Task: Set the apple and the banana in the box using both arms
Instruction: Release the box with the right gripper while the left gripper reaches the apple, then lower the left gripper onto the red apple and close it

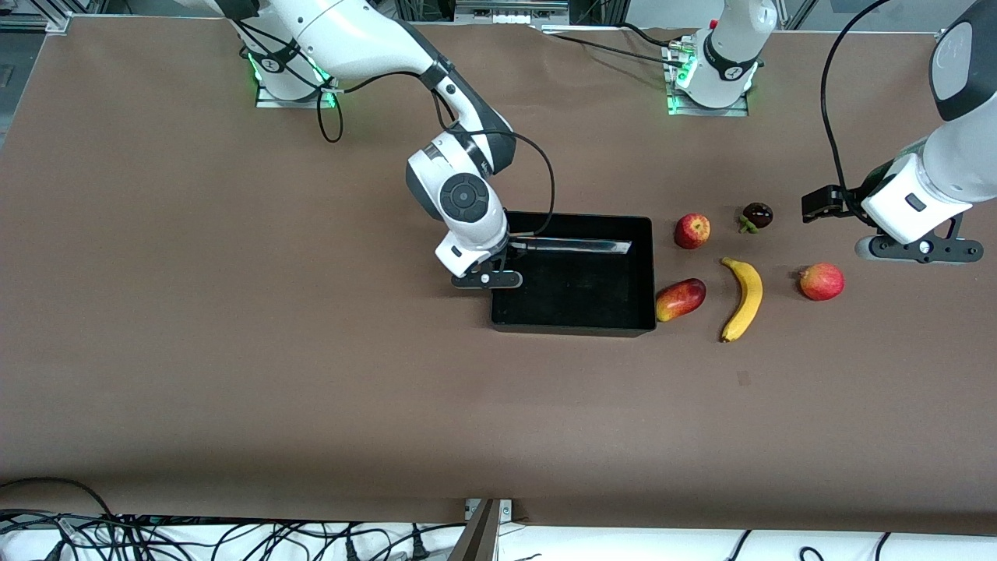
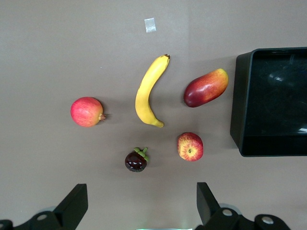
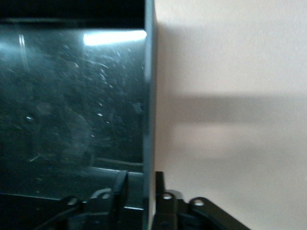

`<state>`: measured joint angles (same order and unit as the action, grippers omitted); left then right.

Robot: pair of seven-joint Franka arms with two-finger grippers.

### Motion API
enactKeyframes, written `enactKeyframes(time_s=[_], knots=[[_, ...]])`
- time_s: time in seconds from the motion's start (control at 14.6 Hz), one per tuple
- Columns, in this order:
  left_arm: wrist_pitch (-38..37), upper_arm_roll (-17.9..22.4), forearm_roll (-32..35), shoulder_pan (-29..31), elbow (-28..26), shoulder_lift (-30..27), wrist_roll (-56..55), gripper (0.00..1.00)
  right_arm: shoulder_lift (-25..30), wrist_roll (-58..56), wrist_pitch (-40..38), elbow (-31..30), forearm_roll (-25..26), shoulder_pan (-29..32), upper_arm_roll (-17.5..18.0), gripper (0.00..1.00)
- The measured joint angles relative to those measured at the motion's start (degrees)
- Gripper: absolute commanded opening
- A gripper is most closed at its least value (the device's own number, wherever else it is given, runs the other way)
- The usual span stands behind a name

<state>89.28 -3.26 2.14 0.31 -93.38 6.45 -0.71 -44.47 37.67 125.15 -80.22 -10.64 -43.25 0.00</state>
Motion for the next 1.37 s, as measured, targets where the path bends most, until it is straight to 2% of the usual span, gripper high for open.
enactKeyframes(time_s=[0.07, 0.2, 0.41, 0.55, 0.75, 0.89, 1.16, 1.23, 1.37], knots=[[0.00, 0.00, 0.00, 0.00, 0.00, 0.00, 0.00, 1.00, 0.41, -0.01, -1.92, 1.25, 0.05, -0.02, -0.66, 1.00], [-0.01, 0.00, 0.00, -0.01, -0.02, 0.01, 0.00, 1.00, 2.75, -0.34, -7.80, 4.23, 0.10, -0.02, -4.26, 1.00], [-0.17, 0.00, 0.00, -0.04, -0.14, 0.40, 0.00, 1.00, 10.03, -3.71, -16.58, 5.80, 0.04, 0.79, -10.82, 1.00], [-1.17, -0.08, 0.00, -0.17, -0.82, 1.85, 0.11, 1.00, 14.54, -6.00, -21.56, 5.74, 0.02, 1.29, -13.71, 1.00], [-1.19, -1.70, 0.00, -0.63, -4.70, 4.32, -0.45, 1.00, 19.38, -11.86, -28.71, 5.17, 0.01, 1.36, -18.61, 1.00], [2.23, -3.19, -0.03, -0.95, -8.88, 4.67, -3.12, 1.00, 23.28, -15.80, -31.12, 2.66, -0.04, 2.02, -21.01, 1.00], [22.20, -7.55, -0.03, -0.96, -24.96, 2.77, -8.10, 1.00, 35.18, -23.81, -32.51, -8.39, 1.09, 7.60, -21.82, 1.00], [26.56, -7.63, -0.03, -0.93, -28.79, 2.28, -8.17, 1.00, 38.20, -26.44, -32.57, -11.38, 1.67, 10.70, -20.94, 1.00], [35.12, -7.60, -0.03, -0.60, -35.37, 1.87, -8.17, 1.00, 42.90, -30.77, -32.62, -16.09, 3.72, 20.37, -15.02, 1.00]])
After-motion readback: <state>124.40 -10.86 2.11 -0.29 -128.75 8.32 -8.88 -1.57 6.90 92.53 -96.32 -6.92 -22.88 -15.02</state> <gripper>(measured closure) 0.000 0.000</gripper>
